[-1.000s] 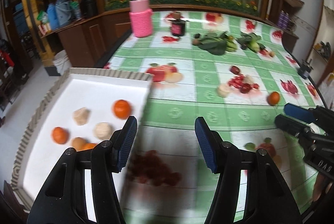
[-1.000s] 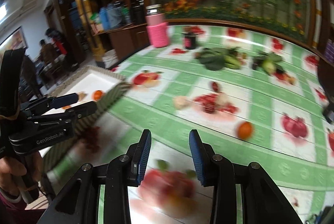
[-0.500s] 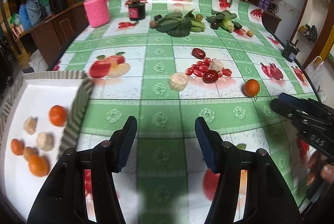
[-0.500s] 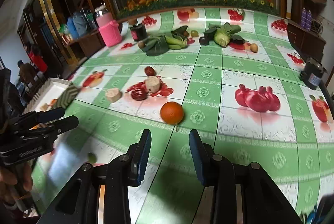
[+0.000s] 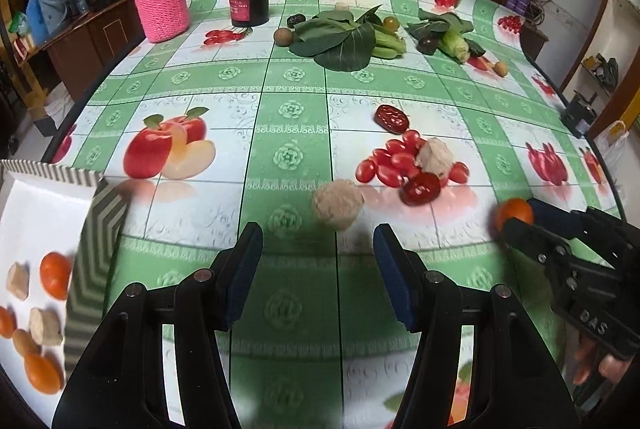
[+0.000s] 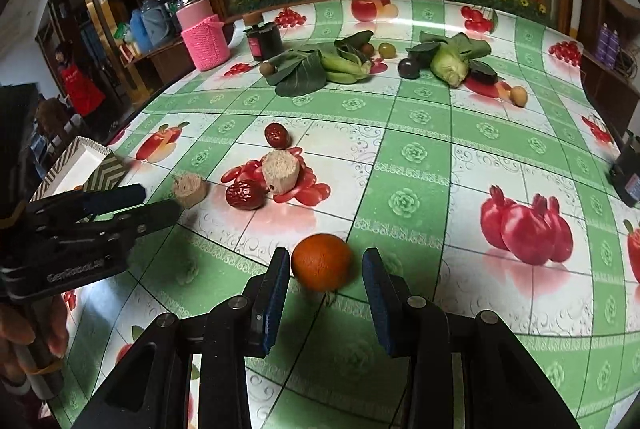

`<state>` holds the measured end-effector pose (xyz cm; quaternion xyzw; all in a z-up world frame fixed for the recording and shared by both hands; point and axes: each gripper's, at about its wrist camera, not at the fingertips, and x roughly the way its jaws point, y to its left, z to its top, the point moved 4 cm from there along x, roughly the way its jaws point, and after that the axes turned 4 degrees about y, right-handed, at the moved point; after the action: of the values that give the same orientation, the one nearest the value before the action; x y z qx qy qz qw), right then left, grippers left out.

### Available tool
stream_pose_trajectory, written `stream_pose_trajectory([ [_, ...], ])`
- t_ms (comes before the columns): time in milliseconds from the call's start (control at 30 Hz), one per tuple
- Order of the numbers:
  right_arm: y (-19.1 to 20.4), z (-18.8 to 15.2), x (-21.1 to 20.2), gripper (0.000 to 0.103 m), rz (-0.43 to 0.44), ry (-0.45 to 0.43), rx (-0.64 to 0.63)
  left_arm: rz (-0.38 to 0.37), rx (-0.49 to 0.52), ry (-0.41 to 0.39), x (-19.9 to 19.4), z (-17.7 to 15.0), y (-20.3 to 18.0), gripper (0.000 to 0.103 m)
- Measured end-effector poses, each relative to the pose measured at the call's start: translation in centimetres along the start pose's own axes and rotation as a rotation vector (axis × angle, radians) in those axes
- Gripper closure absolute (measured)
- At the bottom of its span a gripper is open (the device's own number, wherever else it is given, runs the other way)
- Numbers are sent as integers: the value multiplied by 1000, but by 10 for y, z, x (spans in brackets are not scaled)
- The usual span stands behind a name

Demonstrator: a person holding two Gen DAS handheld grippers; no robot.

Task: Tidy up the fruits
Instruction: 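Grasp a textured tan ball with the left gripper while the right gripper grasps an orange, then carry the textured ball and the orange over the white tray with both grippers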

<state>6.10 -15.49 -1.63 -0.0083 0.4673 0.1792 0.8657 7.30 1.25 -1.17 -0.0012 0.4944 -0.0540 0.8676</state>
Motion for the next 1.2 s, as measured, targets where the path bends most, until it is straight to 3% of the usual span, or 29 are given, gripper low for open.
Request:
stream_pose_trajectory([
  [200, -1, -2, 8, 71, -18, 10, -10, -14, 31, -1, 16, 6, -7, 47],
  [300, -3, -1, 8, 71, 3, 2, 5, -2, 38, -16, 17, 7, -7, 74],
  [633, 13, -3, -11, 72, 43, -31, 0, -13, 15, -58, -17, -7, 1, 74],
  [867, 52, -6, -32, 72, 124, -68, -14, -9, -2, -88, -57, -29, 19, 73],
  [1200, 144, -8, -33, 72, 254, -62, -126, 79, -97, -140, -113, -68, 100, 73],
])
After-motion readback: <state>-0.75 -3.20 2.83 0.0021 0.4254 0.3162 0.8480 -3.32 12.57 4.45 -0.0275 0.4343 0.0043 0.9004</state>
